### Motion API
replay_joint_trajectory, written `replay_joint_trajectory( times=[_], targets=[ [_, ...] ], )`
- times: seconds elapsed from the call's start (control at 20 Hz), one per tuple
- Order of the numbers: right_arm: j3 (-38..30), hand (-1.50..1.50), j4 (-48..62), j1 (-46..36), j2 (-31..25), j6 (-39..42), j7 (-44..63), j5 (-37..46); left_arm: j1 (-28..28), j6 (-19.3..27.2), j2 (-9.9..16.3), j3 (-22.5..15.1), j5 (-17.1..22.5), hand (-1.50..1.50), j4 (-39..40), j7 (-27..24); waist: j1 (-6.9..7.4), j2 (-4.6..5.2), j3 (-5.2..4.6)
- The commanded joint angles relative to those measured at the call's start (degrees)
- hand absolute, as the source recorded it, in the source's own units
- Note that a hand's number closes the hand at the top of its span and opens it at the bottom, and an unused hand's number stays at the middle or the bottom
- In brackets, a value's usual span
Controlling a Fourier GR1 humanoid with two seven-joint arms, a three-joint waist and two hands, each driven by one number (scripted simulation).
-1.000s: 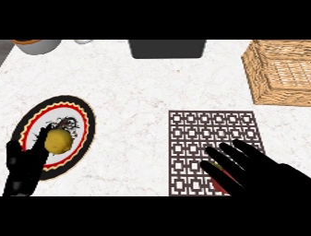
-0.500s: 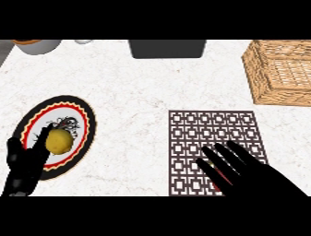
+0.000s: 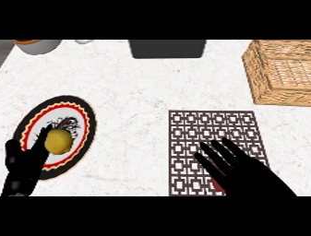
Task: Pick the bell pepper from the placemat and place it in the basket
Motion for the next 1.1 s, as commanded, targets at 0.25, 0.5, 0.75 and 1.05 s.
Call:
replay_joint_trajectory(
  times=[0.25, 0.5, 0.75, 1.05],
  targets=[
    [0.2, -1.5, 6.0, 3.9, -0.9, -7.2, -8.5, 6.0, 3.6, -2.3, -2.0, -1.5, 0.0, 0.0, 1.9, 1.2, -0.14, 0.47, -0.91],
    [2.7, -1.5, 12.4, 0.5, 5.2, -6.4, -7.2, 9.6, 1.8, -1.8, -3.8, -2.2, -0.9, 0.0, 2.4, 2.0, 0.07, 0.55, -0.96],
    [4.6, -1.5, 16.1, 1.7, 5.8, -5.5, -6.3, 13.4, 0.6, -2.6, -3.4, -1.0, -1.1, 0.0, 4.5, 1.5, -0.16, 0.55, -0.97],
    [1.8, -1.5, 19.1, 3.8, 4.4, -9.4, -11.4, 14.1, 2.5, -3.0, -4.5, -1.1, -2.4, 0.0, 4.9, -1.3, -0.24, 0.54, -0.95]
  ],
)
